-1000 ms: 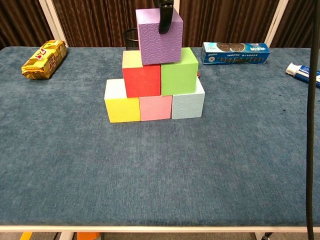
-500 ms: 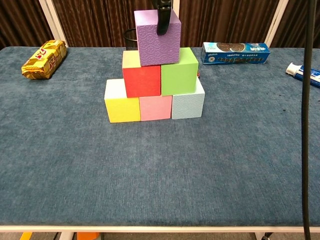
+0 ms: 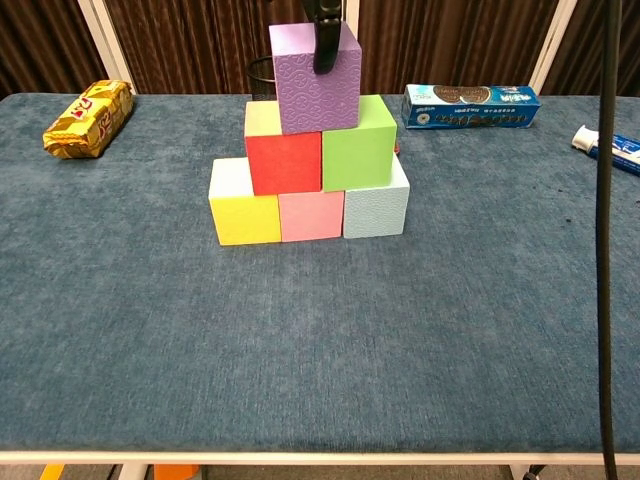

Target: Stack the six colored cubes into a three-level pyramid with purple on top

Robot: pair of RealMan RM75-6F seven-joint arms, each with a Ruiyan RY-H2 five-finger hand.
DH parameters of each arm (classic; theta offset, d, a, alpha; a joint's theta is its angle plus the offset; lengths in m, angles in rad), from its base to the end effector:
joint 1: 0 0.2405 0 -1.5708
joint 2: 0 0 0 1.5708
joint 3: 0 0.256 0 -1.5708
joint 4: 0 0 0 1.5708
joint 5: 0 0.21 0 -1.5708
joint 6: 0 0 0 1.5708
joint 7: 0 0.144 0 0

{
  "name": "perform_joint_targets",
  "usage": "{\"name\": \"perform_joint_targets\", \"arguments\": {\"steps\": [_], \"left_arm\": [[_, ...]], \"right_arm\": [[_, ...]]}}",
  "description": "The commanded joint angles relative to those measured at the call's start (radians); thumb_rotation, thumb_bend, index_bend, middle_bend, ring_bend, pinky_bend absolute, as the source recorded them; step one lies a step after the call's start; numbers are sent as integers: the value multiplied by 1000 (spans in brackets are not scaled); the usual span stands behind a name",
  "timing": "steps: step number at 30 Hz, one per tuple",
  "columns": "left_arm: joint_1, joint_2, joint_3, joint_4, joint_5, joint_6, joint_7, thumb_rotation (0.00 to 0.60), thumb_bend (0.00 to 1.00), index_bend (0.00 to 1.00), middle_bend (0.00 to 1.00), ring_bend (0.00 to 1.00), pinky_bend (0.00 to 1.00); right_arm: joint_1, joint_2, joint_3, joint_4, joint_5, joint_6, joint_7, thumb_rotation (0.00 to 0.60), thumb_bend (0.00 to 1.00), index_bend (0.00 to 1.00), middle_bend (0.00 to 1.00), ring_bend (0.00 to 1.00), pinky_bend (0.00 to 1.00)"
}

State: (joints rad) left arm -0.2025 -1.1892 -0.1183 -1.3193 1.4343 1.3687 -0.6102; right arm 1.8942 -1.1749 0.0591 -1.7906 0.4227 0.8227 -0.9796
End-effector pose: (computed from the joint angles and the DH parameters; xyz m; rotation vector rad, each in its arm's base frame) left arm -0.3465 0.2401 0.1714 -1.2027 -1.1856 -1.2371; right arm 0.0996 -0.3734 0.0511 2.0620 -0.7853 0.4252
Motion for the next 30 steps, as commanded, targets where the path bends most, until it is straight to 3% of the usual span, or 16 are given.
{"name": "perform_joint_targets", "arguments": {"steps": [1, 17, 30], "left_arm": [[0, 0, 0, 1, 1, 0, 0, 600, 62, 64, 79, 0, 151], [-1, 9, -4, -2, 3, 2, -5, 600, 62, 64, 79, 0, 151], [3, 10, 0, 2, 10, 11, -15, 600, 61, 64, 79, 0, 151]], "right_arm": [[-6, -7, 10, 5, 4, 7, -8, 600, 148, 0, 649, 143, 0], [-32, 7, 71, -12, 20, 54, -41, 600, 146, 0, 653, 148, 0], [-37, -33, 128, -7, 75, 144, -109, 600, 150, 0, 660, 164, 0]]}}
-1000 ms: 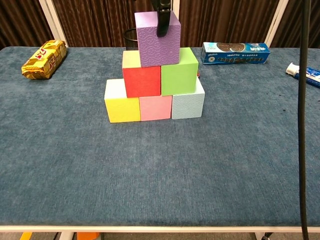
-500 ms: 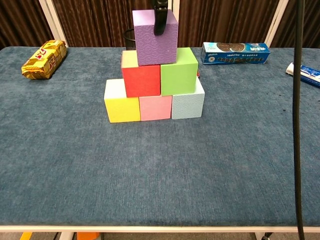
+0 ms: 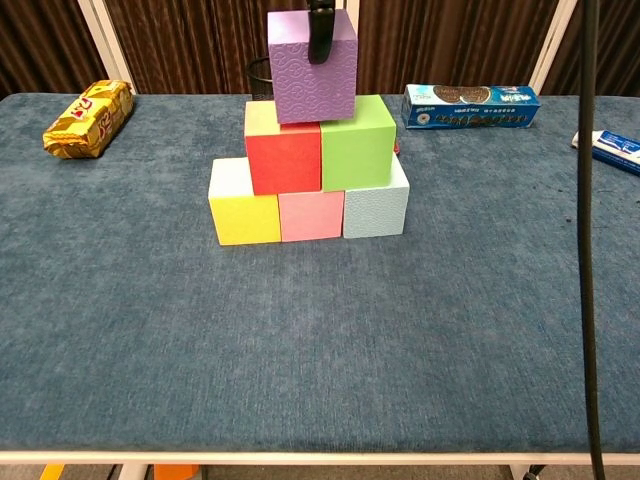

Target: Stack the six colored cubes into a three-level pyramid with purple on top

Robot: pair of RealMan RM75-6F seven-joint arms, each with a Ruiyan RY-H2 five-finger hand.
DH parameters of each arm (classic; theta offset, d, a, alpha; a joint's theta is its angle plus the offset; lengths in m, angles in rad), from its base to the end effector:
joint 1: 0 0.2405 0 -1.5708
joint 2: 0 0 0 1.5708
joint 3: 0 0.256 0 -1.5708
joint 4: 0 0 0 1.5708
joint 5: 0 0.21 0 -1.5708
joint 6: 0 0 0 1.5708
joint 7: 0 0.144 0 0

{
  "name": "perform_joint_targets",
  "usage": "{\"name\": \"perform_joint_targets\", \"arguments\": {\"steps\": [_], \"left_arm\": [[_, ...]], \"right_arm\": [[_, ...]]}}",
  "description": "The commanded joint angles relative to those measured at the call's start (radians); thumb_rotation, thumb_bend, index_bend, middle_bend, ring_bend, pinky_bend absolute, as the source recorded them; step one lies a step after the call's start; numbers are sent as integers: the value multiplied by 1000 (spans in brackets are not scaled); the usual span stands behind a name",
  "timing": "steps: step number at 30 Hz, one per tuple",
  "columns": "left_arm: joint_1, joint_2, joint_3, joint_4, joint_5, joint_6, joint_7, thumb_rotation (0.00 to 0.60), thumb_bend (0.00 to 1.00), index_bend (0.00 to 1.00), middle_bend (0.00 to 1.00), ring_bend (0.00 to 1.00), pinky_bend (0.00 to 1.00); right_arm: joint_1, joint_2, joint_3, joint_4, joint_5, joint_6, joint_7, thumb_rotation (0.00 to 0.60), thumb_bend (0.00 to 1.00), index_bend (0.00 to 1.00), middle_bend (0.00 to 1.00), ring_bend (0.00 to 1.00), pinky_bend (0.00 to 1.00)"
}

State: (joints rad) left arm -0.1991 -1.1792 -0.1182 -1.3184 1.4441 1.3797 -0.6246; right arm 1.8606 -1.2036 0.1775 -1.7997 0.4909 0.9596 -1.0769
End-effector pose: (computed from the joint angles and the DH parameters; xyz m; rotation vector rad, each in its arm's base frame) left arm -0.3461 0.2390 0.1759 -1.2060 -1.1775 -1.2488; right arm 0.1095 -0.3681 0.0523 1.9990 -0.7932 0.4328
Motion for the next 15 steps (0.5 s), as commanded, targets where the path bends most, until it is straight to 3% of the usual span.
{"name": "perform_joint_targets", "arguments": {"steps": [1, 15], "left_arm": [[1, 1, 0, 1, 0, 2, -2, 600, 61, 65, 79, 0, 151], [0, 1, 1, 0, 3, 2, -2, 600, 62, 65, 79, 0, 150]], "right_arm": [[-6, -7, 16, 4, 11, 11, -19, 600, 150, 0, 660, 164, 0], [-42, -30, 79, 8, 45, 55, -92, 600, 150, 0, 660, 164, 0]]}}
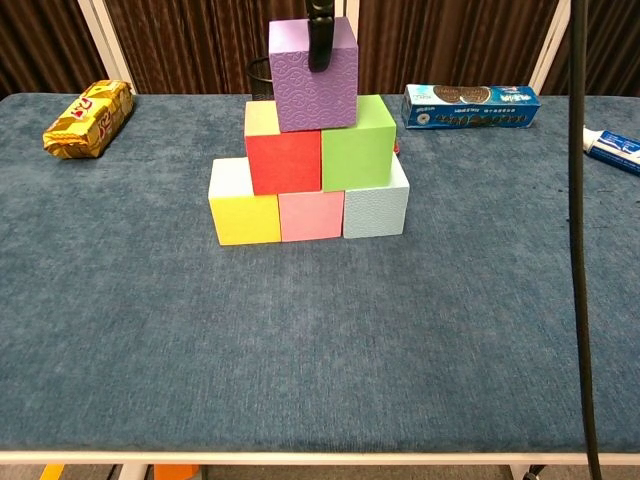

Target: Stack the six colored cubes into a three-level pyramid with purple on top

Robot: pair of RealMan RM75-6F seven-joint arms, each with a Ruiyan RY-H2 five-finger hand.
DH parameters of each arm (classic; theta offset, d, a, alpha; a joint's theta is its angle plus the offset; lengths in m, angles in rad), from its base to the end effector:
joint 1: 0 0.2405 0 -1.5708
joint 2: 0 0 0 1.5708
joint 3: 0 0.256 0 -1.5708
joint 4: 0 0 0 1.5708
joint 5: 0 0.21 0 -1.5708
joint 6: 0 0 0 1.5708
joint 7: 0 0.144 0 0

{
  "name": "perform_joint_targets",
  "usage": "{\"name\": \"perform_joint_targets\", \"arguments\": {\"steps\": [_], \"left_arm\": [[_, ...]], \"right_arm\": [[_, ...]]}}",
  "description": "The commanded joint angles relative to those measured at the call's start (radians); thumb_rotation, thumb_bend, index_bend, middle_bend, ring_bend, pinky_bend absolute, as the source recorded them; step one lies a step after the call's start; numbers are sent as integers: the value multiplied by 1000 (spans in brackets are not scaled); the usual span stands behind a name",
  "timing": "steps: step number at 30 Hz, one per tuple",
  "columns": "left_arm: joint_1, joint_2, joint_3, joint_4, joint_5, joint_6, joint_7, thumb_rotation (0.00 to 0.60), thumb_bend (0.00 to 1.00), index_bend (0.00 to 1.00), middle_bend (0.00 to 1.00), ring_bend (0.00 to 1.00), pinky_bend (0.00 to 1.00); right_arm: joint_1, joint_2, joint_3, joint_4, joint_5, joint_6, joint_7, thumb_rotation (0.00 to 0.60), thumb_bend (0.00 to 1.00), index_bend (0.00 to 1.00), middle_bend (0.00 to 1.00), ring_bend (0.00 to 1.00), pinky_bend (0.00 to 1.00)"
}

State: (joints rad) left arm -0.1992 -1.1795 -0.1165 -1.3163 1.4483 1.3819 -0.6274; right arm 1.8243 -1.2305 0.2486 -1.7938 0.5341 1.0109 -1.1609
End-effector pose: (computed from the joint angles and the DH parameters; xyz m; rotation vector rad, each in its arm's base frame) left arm -0.3459 0.2388 0.1757 -1.2102 -1.1769 -1.2508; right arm 0.1094 -0.3654 0.0481 1.9904 -0.8043 0.3996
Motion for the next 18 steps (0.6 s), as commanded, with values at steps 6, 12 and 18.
{"name": "perform_joint_targets", "arguments": {"steps": [6, 12, 18], "left_arm": [[-1, 0, 0, 0, -3, -3, 5, 600, 62, 64, 79, 0, 151], [-1, 1, 0, 3, -3, -5, 3, 600, 62, 64, 79, 0, 151], [-1, 1, 0, 2, -2, -4, 3, 600, 62, 64, 79, 0, 151]], "right_arm": [[-24, -12, 31, 6, 1, 15, -34, 600, 150, 0, 660, 164, 0], [-47, -16, 57, 8, -12, 21, -47, 600, 150, 0, 660, 164, 0], [-65, -15, 75, 5, -25, 26, -57, 600, 150, 0, 660, 164, 0]]}}
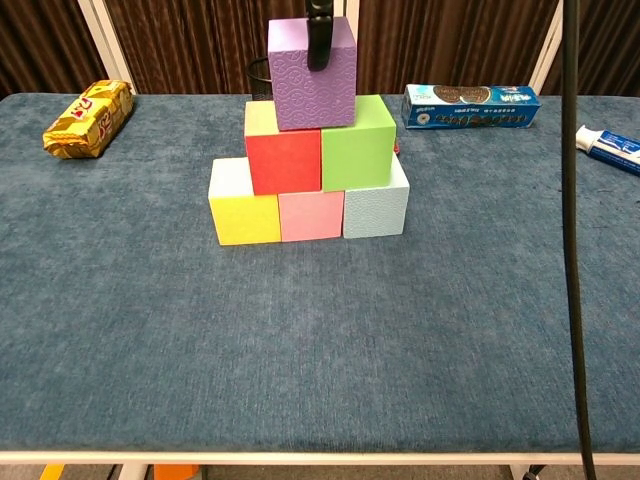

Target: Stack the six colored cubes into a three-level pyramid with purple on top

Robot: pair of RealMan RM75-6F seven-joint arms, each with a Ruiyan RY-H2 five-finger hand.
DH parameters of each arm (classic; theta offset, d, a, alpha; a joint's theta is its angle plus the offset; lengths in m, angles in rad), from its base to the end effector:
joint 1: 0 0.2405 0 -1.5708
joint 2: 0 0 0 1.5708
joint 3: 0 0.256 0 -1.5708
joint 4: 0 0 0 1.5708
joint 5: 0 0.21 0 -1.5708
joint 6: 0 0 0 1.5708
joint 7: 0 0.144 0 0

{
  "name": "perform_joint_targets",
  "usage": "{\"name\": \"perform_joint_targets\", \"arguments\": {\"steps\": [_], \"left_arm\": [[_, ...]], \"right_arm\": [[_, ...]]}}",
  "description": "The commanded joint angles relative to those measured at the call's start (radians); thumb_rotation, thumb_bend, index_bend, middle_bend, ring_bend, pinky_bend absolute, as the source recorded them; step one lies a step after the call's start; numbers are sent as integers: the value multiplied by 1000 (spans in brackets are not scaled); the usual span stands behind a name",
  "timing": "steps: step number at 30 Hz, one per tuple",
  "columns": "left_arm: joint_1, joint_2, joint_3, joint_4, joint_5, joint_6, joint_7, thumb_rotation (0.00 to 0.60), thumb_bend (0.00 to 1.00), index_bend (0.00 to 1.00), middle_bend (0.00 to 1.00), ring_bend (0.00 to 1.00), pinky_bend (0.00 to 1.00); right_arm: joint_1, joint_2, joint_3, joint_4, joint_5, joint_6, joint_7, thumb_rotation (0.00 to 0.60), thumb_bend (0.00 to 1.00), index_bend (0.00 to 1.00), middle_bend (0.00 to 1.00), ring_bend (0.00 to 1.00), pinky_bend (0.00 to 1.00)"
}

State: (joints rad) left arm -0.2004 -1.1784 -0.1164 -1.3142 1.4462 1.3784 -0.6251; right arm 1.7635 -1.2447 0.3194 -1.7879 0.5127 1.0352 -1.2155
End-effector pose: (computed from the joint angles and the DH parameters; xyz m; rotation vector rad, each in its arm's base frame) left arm -0.3466 0.2392 0.1762 -1.2113 -1.1753 -1.2446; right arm 0.1090 -0.3678 0.0487 1.9876 -0.8075 0.4140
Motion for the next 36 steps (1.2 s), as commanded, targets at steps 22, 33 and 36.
{"name": "perform_joint_targets", "arguments": {"steps": [22, 33, 36], "left_arm": [[1, 0, 4, -3, 0, -2, 7, 600, 62, 65, 79, 0, 151], [-2, 3, 2, -7, -1, -5, 11, 600, 62, 64, 79, 0, 151], [-2, 3, 3, -8, -1, -6, 12, 600, 62, 64, 79, 0, 151]], "right_arm": [[-39, -26, 49, 12, -2, 8, -58, 600, 151, 0, 659, 171, 0], [-56, -27, 62, 11, -4, 9, -75, 600, 152, 0, 652, 171, 0], [-61, -29, 63, 12, -3, 8, -78, 600, 152, 0, 639, 169, 0]]}}
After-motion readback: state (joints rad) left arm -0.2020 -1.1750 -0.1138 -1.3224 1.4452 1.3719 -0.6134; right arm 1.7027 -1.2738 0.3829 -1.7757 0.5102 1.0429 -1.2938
